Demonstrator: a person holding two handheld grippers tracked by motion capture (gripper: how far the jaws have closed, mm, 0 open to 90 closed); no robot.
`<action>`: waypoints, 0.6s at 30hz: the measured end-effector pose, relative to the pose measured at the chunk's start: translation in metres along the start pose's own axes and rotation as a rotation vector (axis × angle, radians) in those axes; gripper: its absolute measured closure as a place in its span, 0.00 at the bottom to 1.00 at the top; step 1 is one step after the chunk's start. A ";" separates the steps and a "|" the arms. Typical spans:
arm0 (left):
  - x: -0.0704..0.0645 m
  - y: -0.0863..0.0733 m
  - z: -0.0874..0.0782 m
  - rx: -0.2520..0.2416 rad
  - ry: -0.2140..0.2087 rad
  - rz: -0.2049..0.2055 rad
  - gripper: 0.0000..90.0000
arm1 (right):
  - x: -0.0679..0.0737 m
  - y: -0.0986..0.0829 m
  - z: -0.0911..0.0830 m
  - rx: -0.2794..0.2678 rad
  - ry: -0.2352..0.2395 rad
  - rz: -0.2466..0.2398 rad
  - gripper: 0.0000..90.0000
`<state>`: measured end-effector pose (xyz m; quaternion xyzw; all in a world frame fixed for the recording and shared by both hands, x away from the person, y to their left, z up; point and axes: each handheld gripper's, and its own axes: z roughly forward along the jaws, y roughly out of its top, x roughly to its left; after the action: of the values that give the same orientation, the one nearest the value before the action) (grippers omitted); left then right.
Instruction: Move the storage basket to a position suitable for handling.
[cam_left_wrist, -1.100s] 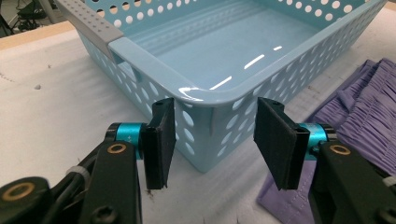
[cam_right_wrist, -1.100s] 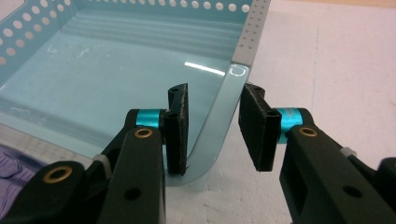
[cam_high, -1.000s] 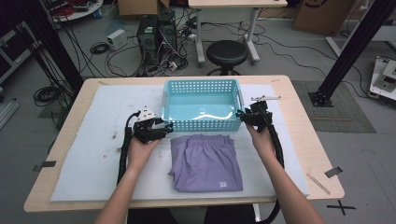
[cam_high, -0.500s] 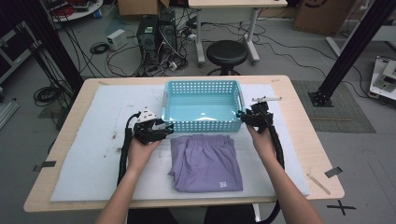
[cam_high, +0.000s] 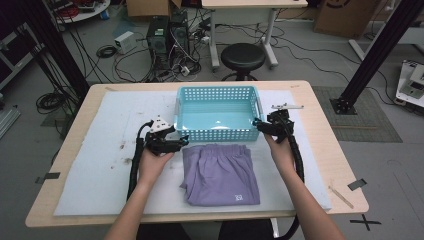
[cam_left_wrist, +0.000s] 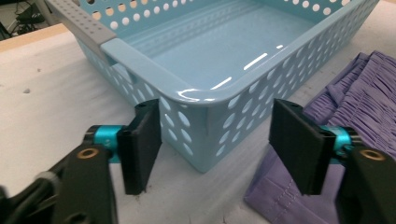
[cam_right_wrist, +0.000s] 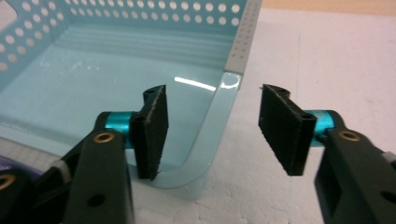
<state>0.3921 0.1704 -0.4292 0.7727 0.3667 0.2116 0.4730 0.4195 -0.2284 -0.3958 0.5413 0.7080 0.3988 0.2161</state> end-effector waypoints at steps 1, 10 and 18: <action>0.001 -0.001 -0.003 -0.006 0.004 -0.006 0.31 | -0.001 0.000 -0.002 -0.012 0.003 0.002 0.44; 0.012 -0.009 -0.035 -0.062 0.014 -0.048 0.30 | -0.009 -0.014 -0.026 -0.133 0.040 -0.003 0.37; 0.006 -0.017 -0.068 -0.106 0.034 0.003 0.30 | -0.007 -0.035 -0.052 -0.193 0.068 -0.032 0.33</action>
<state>0.3443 0.2186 -0.4128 0.7434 0.3618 0.2445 0.5065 0.3631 -0.2558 -0.3941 0.4929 0.6818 0.4796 0.2494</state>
